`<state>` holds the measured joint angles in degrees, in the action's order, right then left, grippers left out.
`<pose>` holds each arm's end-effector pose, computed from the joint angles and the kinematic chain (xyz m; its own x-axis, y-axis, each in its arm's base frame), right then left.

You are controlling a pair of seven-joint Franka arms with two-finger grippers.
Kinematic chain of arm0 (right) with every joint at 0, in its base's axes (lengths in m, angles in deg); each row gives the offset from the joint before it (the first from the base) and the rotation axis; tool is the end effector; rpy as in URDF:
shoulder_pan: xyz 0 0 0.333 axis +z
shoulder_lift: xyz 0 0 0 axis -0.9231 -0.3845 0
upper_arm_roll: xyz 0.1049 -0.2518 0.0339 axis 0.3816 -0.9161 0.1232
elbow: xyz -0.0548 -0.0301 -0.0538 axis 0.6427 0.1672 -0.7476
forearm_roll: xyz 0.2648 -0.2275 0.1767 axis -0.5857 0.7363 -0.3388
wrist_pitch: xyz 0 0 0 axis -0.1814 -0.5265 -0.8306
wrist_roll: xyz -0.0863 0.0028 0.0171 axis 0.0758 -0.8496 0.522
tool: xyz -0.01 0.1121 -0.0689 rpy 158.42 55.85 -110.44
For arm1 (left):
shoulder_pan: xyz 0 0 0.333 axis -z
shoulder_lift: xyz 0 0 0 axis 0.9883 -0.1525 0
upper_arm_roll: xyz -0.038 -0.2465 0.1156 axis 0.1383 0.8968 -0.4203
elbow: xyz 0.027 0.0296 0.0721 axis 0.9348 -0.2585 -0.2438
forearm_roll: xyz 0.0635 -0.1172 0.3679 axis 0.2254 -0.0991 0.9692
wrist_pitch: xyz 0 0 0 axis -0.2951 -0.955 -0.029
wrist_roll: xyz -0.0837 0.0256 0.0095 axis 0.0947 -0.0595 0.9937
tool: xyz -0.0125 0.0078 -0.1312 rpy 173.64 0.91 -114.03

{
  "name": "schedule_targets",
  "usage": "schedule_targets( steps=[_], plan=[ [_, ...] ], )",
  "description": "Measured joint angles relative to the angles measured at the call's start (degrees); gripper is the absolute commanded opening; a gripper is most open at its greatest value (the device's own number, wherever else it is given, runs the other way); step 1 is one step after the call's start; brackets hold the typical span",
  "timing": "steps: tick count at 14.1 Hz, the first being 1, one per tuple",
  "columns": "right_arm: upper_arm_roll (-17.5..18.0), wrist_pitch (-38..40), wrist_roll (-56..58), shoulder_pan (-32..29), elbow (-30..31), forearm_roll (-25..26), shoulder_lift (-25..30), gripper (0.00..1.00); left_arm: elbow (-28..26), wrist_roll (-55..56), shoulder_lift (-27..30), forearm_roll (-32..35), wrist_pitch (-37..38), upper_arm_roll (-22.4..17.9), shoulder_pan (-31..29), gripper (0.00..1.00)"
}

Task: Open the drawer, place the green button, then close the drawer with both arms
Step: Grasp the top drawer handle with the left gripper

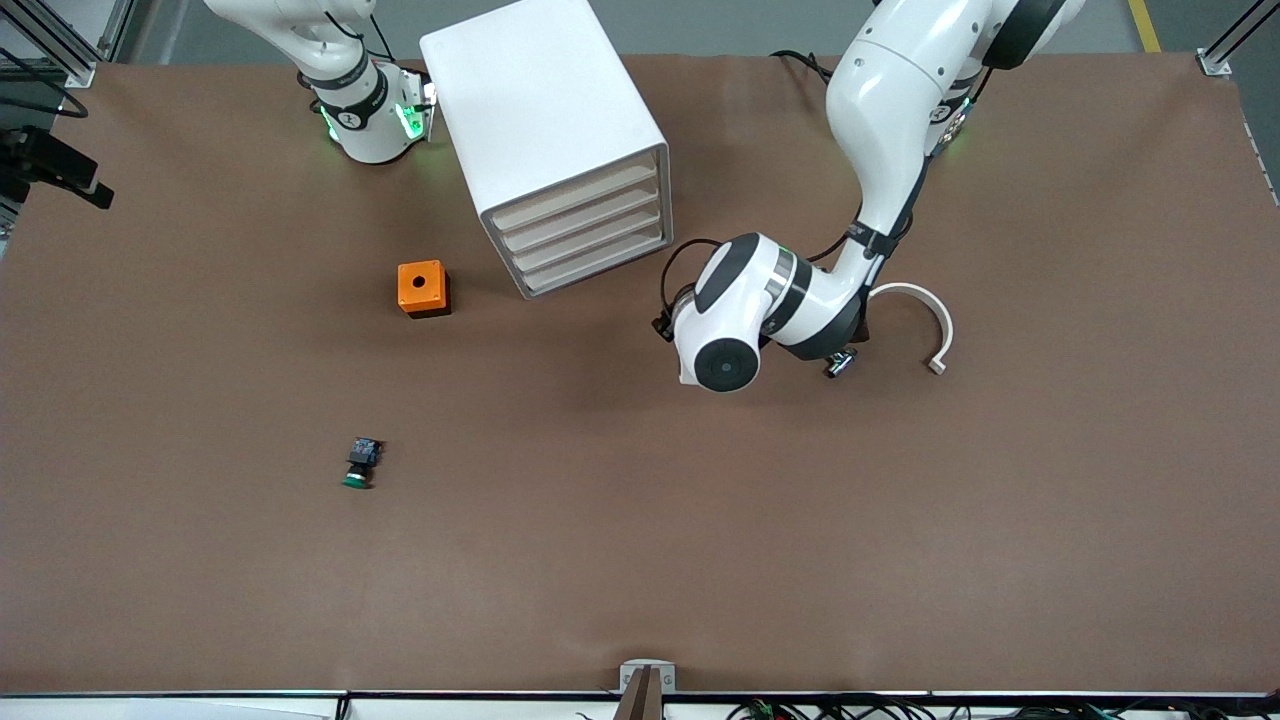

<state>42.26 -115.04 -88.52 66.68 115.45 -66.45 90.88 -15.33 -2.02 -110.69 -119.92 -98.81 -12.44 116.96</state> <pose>0.4953 -0.0644 0.5768 0.9905 -0.1117 -0.0806 -0.1148 -0.9928 -0.0351 0.4546 -0.4475 0.1869 0.3905 0.7425 -0.5442 0.6046 -0.6526 -0.4566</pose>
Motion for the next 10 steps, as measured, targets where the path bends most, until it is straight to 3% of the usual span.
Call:
schedule_targets(
  steps=[10],
  plan=[
    [0.01,-5.37,0.03,-0.05,-0.77,0.08,-11.85,1.00,1.27,26.52,-8.87,-20.82,2.73,-0.19,-0.21,0.99]
  ],
)
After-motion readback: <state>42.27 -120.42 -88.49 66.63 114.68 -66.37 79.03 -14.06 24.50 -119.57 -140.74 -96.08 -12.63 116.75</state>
